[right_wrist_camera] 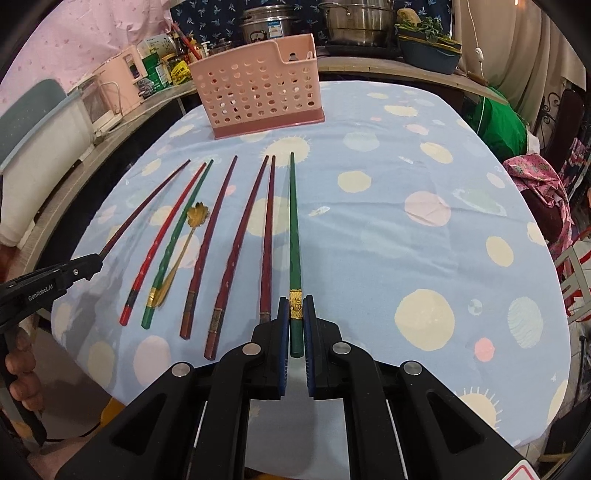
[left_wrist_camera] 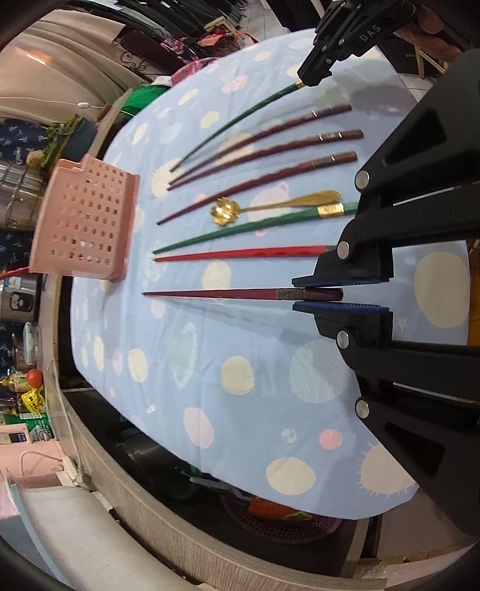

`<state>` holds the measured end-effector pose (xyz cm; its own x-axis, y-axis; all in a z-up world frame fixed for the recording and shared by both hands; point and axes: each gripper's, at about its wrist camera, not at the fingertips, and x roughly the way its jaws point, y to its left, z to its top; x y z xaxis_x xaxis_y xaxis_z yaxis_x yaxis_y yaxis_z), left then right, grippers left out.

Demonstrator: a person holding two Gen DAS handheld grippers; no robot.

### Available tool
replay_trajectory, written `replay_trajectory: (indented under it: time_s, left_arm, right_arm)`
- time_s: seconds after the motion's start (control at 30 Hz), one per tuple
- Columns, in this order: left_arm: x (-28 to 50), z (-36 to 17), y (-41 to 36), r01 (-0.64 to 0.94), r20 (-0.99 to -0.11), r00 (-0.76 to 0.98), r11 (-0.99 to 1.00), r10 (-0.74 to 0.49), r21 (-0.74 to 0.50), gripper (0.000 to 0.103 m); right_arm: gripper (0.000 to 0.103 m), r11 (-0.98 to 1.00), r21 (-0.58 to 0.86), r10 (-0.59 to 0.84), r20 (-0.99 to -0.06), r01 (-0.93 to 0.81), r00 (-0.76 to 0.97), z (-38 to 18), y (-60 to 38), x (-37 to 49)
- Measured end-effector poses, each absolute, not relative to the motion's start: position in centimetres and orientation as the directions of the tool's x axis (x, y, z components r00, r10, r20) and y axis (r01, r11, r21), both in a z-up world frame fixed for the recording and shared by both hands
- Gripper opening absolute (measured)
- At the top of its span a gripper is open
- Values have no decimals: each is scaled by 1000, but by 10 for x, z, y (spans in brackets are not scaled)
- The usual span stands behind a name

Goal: Organize utensils
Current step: 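Carry and release the red chopstick into the pink holder with the left while the right releases the green one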

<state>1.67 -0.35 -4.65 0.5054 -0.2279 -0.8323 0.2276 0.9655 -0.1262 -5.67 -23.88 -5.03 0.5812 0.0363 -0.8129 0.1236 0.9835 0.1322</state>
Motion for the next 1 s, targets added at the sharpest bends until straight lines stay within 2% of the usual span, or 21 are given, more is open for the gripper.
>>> replay_trajectory:
  time_s: [0.7, 1.0]
  left_arm:
    - [73, 89, 1, 246, -653, 677, 940, -341, -235, 7]
    - [114, 155, -15, 274, -551, 765, 943, -333, -191, 7]
  right_arm:
    - [7, 962, 235, 37, -619, 140, 784, 74, -287, -14]
    - [7, 954, 272, 40, -531, 126, 846, 123, -305, 29]
